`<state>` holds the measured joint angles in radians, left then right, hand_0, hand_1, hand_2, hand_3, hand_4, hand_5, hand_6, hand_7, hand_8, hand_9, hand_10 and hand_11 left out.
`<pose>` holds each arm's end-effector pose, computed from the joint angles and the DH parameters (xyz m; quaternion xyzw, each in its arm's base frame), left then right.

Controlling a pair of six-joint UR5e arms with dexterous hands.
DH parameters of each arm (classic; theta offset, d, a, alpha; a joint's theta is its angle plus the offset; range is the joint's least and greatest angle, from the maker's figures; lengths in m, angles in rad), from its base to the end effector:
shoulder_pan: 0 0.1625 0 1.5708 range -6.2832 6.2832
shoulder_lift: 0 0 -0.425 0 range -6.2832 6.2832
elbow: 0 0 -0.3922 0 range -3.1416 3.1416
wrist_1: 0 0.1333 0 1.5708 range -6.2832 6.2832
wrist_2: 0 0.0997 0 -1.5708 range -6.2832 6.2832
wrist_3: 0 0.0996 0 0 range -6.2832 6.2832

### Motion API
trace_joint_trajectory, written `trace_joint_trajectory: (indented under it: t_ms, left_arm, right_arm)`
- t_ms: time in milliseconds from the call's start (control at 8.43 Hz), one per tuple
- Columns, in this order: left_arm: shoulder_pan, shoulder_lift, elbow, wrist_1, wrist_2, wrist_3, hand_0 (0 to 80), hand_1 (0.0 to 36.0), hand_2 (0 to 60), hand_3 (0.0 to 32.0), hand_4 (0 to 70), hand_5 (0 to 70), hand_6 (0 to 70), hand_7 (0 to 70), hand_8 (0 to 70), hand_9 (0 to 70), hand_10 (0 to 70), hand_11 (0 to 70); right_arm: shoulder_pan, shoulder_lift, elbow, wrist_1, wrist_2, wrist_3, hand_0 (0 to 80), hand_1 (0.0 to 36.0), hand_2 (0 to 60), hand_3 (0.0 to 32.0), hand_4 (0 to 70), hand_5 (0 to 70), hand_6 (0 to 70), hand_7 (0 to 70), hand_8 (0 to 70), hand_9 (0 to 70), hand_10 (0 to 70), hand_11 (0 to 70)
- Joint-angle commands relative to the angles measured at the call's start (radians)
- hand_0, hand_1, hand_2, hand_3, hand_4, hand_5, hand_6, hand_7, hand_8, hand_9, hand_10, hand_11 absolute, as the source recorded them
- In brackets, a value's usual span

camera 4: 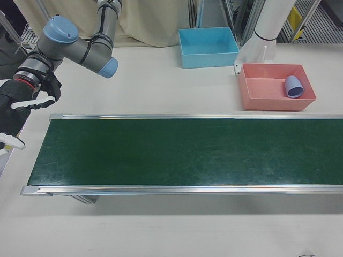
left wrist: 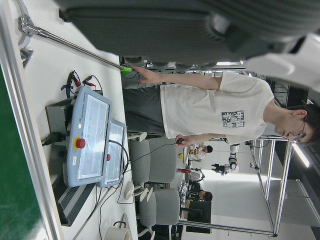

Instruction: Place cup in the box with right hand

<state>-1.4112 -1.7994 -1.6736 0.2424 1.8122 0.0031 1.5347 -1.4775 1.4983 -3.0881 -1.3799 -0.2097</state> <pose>-0.0171 -0.5825 0.5395 -0.1383 0.7239 -0.6606 0.1430 0.1327 -0.5418 0.6697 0.1278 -0.7212 0.6807 0.0137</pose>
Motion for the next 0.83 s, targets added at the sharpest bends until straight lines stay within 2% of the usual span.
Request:
trace_joint_trajectory:
  t_ms: [0,237,356,474,711]
  left_arm:
    - [0.000,0.000,0.000,0.000,0.001,0.000,0.0,0.0,0.0,0.0,0.0,0.0,0.0,0.0,0.0,0.0,0.0,0.0]
    - [0.000,0.000,0.000,0.000,0.001,0.000,0.0,0.0,0.0,0.0,0.0,0.0,0.0,0.0,0.0,0.0,0.0,0.0]
    - [0.000,0.000,0.000,0.000,-0.001,0.000,0.0,0.0,0.0,0.0,0.0,0.0,0.0,0.0,0.0,0.0,0.0,0.0]
    - [0.000,0.000,0.000,0.000,-0.001,0.000,0.0,0.0,0.0,0.0,0.0,0.0,0.0,0.0,0.0,0.0,0.0,0.0]
    - [0.000,0.000,0.000,0.000,0.001,0.000,0.0,0.0,0.0,0.0,0.0,0.0,0.0,0.0,0.0,0.0,0.0,0.0]
  right_arm:
    - [0.025,0.008,0.002,-0.004,-0.021,0.000,50.3,8.3,0.0,0.0,46.6,4.6,15.6,69.0,12.2,26.8,8.9,13.7]
    - [0.070,0.006,0.008,-0.036,-0.034,0.000,53.4,12.3,2.0,0.0,45.2,5.4,14.8,64.4,10.5,24.2,6.9,11.3]
    - [0.093,0.011,0.011,-0.117,-0.068,0.003,48.2,26.0,51.8,0.0,27.4,5.4,14.0,60.7,9.0,22.1,5.8,9.8]
    - [0.104,0.008,0.022,-0.167,-0.094,0.004,48.9,27.3,51.7,0.0,24.7,5.8,13.2,56.2,8.4,20.8,5.4,9.4]
    - [0.102,0.013,0.028,-0.175,-0.100,0.004,48.2,26.0,50.3,0.0,23.9,5.6,13.0,55.0,8.7,20.9,5.6,9.6]
